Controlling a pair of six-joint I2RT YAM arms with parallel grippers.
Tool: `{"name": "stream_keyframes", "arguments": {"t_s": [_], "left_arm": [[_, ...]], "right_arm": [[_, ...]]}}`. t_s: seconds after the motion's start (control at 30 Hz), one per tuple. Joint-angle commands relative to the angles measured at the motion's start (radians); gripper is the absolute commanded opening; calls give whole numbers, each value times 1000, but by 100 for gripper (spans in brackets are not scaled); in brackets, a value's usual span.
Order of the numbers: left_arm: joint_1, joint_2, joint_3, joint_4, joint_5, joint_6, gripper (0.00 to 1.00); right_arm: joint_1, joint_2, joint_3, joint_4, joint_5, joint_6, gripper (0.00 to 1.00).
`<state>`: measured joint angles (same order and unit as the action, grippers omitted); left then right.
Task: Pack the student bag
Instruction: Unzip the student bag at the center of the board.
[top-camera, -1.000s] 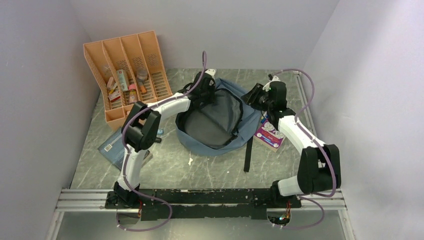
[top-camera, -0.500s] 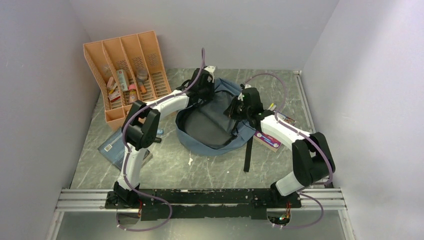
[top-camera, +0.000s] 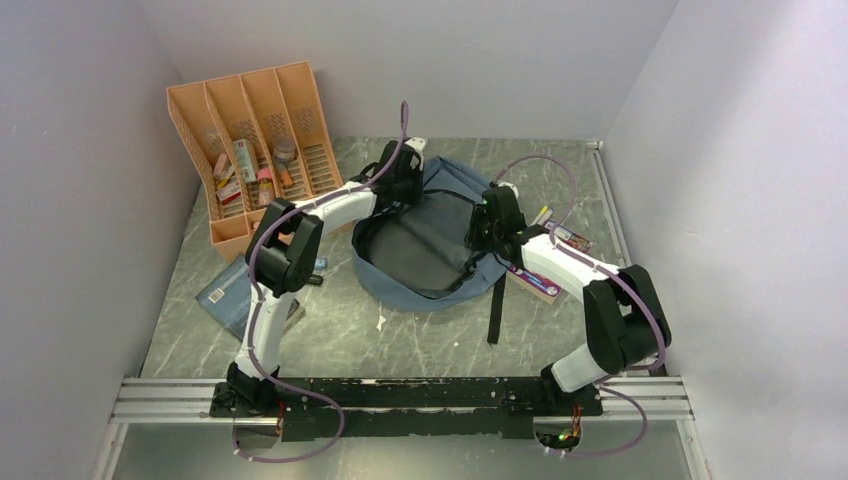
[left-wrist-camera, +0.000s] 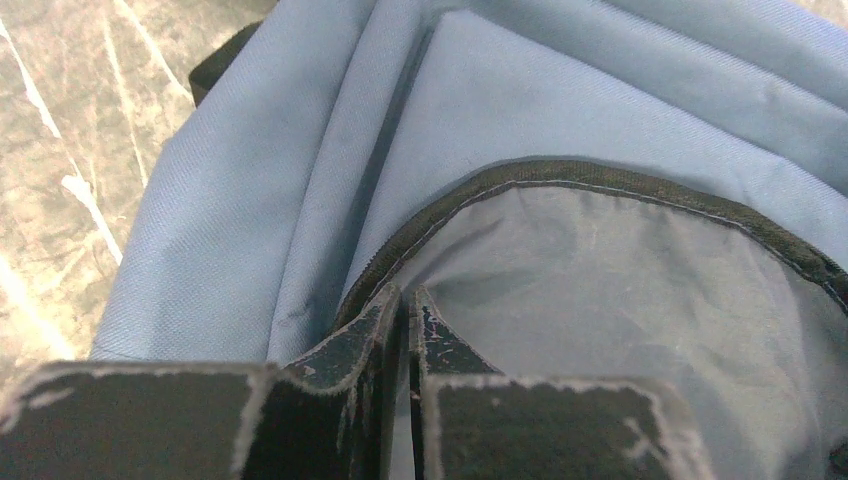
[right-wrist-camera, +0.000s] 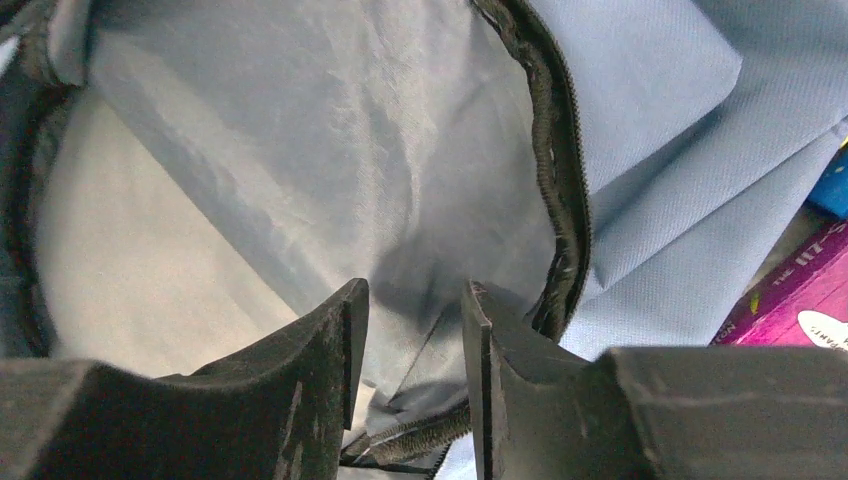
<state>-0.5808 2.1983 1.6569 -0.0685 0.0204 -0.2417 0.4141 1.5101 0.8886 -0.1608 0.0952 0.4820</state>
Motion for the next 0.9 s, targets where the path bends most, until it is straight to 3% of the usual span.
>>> {"name": "stream_keyframes", "arguments": {"t_s": [0.0, 0.1, 0.33, 0.6, 0.87], "left_arm": [[7, 28, -8, 8, 8, 22, 12], [7, 8, 2, -16, -5, 30, 13], [9, -195, -18, -49, -19, 16, 24], [33, -570, -297, -57, -145, -97, 40], [160, -926, -492, -319, -311, -202, 45]], "right_arm": [[-12, 51, -39, 22, -1, -8, 44], [-20, 65, -33, 20, -35, -12, 45], [-22, -94, 4, 30, -83, -29, 57], [-20, -221, 62, 3, -140, -38, 64], [94, -182, 167, -6, -200, -27, 66]]}}
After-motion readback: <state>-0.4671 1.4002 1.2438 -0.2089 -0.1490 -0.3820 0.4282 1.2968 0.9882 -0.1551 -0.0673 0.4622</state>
